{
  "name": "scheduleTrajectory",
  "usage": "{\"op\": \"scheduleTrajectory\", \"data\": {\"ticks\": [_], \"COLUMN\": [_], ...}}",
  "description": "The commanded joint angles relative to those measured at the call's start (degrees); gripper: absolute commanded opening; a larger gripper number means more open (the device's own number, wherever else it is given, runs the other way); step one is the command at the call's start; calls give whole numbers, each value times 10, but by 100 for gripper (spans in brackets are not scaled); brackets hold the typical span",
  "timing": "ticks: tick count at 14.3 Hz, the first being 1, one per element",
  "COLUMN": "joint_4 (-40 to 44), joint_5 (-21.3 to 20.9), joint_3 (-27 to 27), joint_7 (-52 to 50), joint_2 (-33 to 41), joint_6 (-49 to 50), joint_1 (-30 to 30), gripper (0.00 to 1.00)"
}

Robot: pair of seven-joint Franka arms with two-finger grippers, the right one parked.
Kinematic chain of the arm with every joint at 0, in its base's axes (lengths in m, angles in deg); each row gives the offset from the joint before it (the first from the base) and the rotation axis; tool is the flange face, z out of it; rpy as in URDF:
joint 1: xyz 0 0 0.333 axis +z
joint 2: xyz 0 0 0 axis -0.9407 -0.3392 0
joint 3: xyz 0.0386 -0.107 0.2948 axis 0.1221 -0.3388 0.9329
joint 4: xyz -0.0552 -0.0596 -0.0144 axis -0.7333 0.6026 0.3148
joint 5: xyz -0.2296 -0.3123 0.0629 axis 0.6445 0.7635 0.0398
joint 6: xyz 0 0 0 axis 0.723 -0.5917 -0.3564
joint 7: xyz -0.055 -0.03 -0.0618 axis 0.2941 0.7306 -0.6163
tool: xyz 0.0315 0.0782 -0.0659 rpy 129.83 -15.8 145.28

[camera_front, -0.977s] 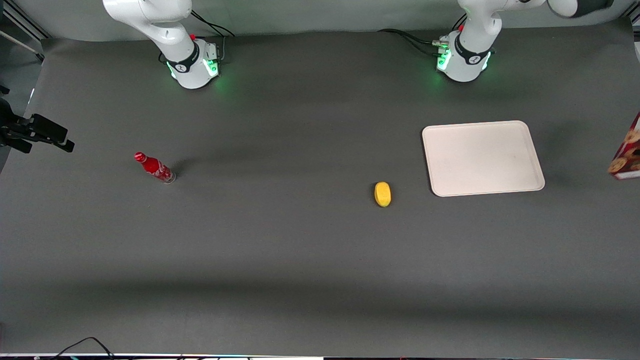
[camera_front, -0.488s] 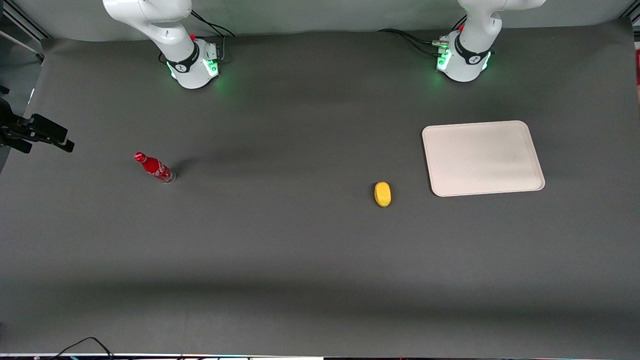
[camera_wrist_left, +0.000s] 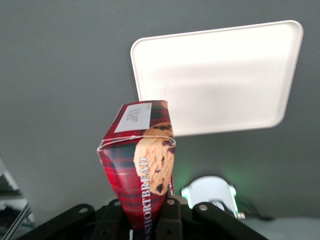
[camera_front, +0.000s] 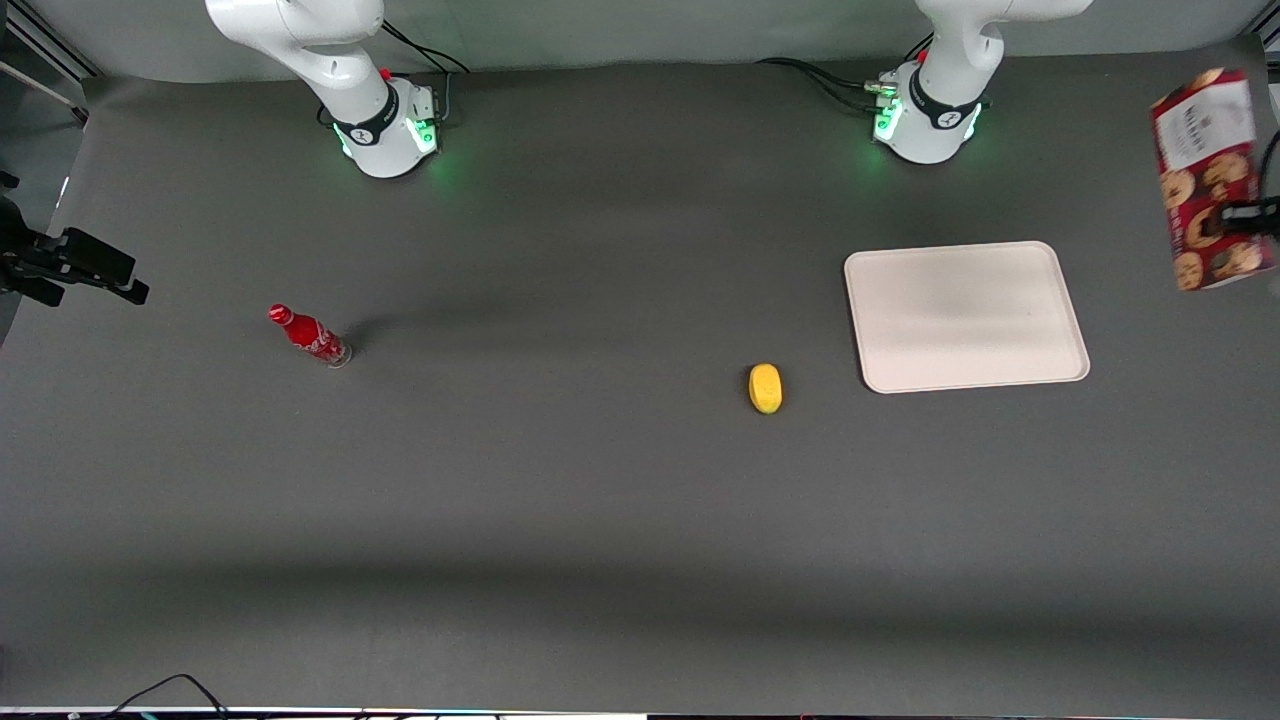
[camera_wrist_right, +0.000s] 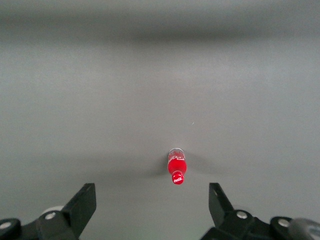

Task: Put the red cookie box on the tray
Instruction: 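Lift the cookie box upright with the left gripper, then carry the box over the white tray and lower it onto the tray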

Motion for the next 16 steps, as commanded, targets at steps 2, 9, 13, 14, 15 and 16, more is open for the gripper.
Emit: {"op": "scheduleTrajectory", "data": {"ticks": [2,9,13,14,15,16], "joint_4": [-236,-294,-297,-297,-292,-283], "joint_5": [-10,26,48,52,53,53], "joint_3": [3,5,13,13,13,13], "joint_7": [-9,20,82,84,85,85], "joint_2": [46,-99,-149,-148,-145,-137], "joint_6": [-228,-464,-512,-511,-504,-491], "joint_1": [3,13,18,19,19,19], "gripper": [0,0,100,100,100,100]}}
